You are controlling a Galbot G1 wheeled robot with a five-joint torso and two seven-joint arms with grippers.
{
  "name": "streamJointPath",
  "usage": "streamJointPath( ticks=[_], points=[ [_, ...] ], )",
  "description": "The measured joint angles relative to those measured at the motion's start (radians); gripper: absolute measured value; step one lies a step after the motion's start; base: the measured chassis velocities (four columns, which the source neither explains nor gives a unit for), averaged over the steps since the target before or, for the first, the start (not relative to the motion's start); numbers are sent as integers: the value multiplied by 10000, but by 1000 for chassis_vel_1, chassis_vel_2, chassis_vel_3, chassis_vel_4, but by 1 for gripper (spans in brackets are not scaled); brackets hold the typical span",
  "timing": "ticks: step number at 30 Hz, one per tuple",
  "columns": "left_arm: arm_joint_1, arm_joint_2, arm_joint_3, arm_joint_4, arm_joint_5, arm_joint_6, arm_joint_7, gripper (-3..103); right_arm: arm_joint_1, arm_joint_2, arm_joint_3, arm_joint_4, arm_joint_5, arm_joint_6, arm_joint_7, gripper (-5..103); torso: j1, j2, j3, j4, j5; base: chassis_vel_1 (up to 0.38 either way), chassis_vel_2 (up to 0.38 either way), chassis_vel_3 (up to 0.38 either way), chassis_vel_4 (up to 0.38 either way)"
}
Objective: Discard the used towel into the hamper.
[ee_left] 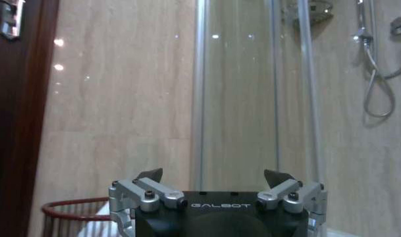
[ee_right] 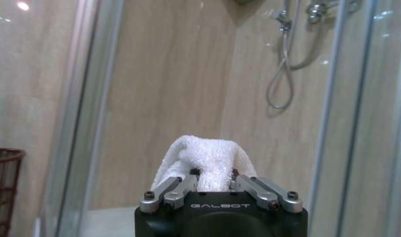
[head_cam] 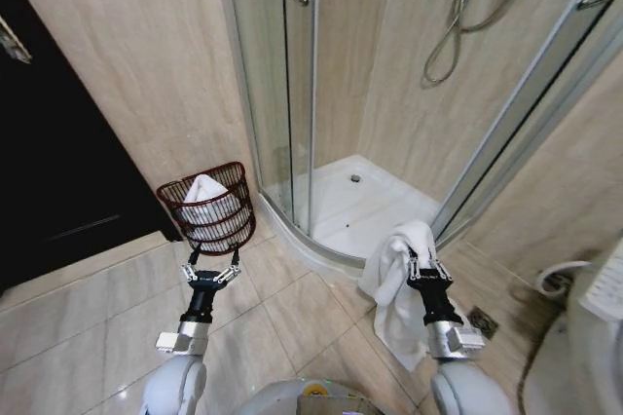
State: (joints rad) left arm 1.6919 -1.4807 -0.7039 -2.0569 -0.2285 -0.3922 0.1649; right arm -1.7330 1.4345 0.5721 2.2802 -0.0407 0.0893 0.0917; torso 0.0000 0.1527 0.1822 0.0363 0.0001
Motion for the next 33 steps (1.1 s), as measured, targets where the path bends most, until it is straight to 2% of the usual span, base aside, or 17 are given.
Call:
streamJointPath(
  ticks=[33],
  points=[
    [2,-38,-46,190,48,-314,-72,100,257,98,-285,21,-385,-69,-176,16,1,3,4,3,-1,126,126,54,53]
  ],
)
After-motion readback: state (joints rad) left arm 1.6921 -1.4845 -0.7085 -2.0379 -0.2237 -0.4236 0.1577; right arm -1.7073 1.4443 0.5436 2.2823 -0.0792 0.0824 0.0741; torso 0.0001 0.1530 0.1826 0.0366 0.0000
